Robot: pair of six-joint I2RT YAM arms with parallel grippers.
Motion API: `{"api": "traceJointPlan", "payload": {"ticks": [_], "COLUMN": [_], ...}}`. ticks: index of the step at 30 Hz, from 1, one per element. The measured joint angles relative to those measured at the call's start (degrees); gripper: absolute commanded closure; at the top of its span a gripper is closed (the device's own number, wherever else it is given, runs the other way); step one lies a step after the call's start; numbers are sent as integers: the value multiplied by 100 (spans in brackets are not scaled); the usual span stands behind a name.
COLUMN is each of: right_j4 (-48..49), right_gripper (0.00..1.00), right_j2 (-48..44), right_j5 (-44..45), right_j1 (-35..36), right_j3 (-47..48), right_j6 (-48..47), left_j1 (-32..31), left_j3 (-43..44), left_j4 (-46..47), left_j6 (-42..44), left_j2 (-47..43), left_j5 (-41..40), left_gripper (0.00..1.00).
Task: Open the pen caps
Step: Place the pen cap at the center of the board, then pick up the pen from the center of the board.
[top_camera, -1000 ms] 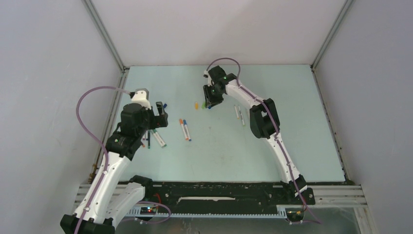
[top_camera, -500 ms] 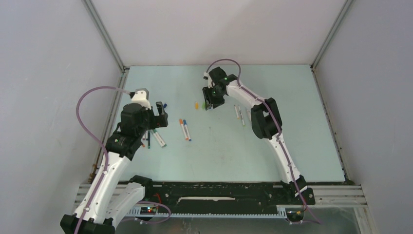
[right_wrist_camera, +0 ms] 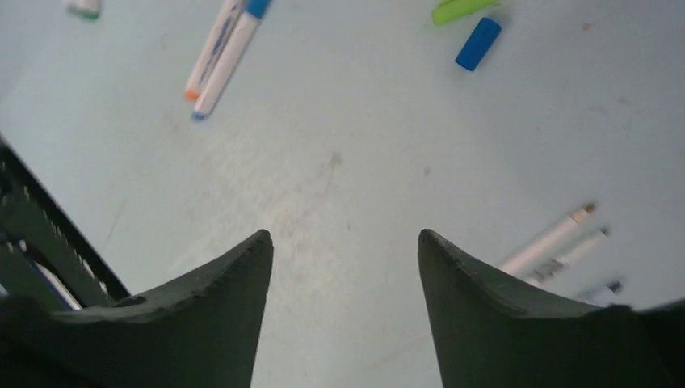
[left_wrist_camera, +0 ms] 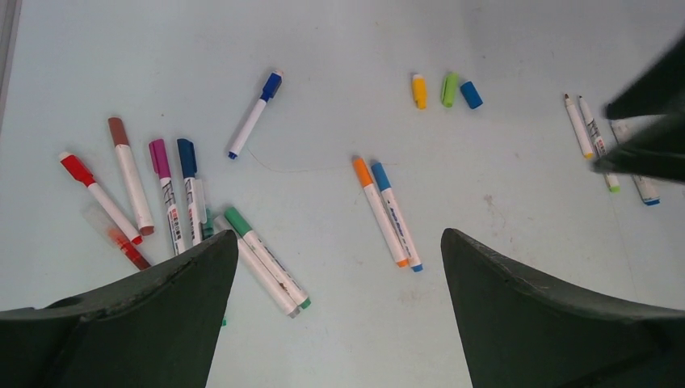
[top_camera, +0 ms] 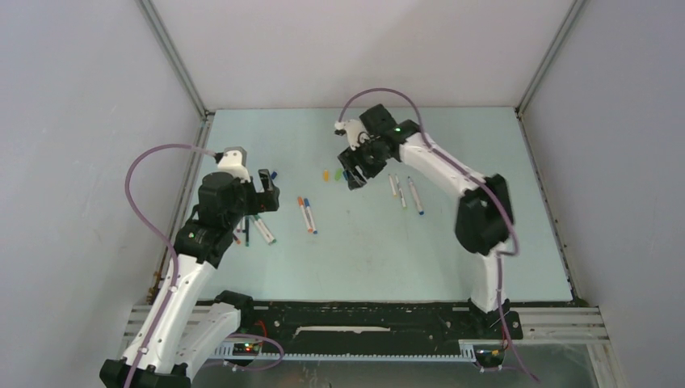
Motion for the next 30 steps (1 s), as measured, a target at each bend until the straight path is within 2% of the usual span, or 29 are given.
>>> {"api": "traceJointPlan", "payload": {"ticks": [3, 7, 10, 12, 14, 17, 19, 22, 30], "right_j4": [170, 361, 487, 710, 955, 1484, 2509, 3248, 4301], "right_gripper": [21, 20, 20, 20, 17, 6, 4, 4, 4], "right_j2": [-1429, -3220, -4153, -4612, -4970, -5523, -6151, -7042, -7246], "right_j5": [-122, -378, -994, -1556, -2055, -2728, -3303, -3703, -4153], "right_j1": [50, 7, -529, -1276, -2065, -2959, -3521, -4151, -4656], "right_j3": [-1126, -2382, -3018, -3495, -4017, -4918, -6067, -6878, -7112], "right_j6": [-616, -1292, -1515, -1502, -1373, -979, -352, 223, 826], "left_j1": [4, 24, 55, 63, 68, 70, 72, 72, 59], "left_j3": [-2, -2, -11, -52, -170, -492, -704, -986, -1091], "left_j4": [13, 37, 46, 81, 146, 260, 315, 428, 706], "left_j6": [-15, -164, -413, -660, -944, -1405, -1674, -2031, -2382], "left_j2": [-13, -15, 0, 20, 26, -2, -24, -2, 946], "left_j5": [-11, -76, 24, 157, 345, 581, 699, 820, 905], "left_gripper": [2, 2, 2, 2, 2, 2, 2, 2, 0]}}
